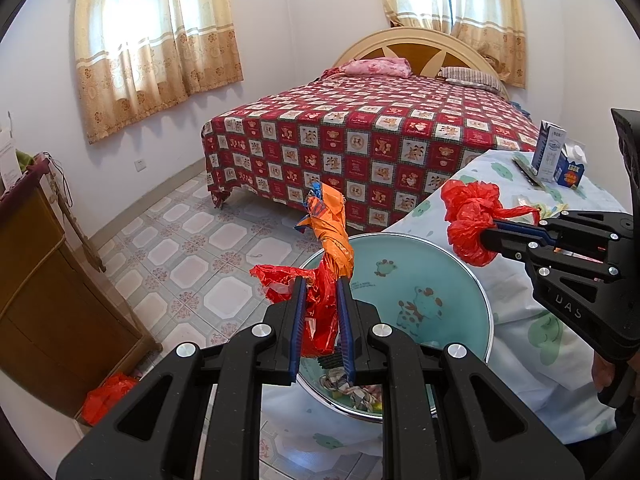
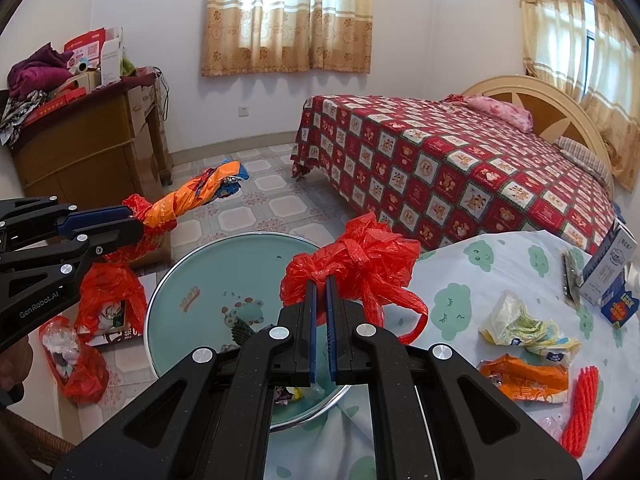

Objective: Collect trash
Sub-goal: 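Hold the orange wrapper and red bag above the bucket with both grippers, then open both grippers to drop the wrapper and red bag into the bucket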

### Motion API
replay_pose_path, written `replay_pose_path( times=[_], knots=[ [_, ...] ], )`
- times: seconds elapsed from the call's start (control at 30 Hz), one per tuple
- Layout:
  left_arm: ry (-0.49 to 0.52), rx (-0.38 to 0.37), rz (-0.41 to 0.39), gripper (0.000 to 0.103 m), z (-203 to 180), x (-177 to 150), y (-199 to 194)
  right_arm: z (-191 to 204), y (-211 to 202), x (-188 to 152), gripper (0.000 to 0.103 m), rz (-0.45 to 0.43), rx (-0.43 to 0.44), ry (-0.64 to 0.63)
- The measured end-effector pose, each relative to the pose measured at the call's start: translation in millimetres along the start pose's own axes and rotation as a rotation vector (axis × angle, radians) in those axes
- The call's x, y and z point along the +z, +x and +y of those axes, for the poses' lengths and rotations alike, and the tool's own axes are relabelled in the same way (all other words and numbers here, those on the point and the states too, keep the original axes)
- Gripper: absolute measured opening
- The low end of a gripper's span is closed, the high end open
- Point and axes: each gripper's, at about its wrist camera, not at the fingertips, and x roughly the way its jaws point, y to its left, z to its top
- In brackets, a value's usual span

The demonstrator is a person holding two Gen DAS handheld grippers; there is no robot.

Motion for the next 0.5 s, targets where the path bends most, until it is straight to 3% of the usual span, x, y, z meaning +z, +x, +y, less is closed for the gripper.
replay_pose_path(
  times=[0.37, 0.43, 0.5],
  knots=[
    [0.008, -0.009, 0.005, 0.02, -11.5, -5.2, -0.8, 6.9, -0.4, -5.3, 0.005, 0.008, 0.011, -0.005],
    [0.015, -0.017, 0.005, 0.023, -17.2, -7.2, -1.0, 7.4, -0.4, -7.1, 0.007, 0.005, 0.017, -0.003],
    [0.022, -0.022, 0.005, 0.026, -21.7, -8.1, -0.1, 4.5, 2.2, -8.6, 0.018, 0.008, 0.019, 0.007]
  ],
)
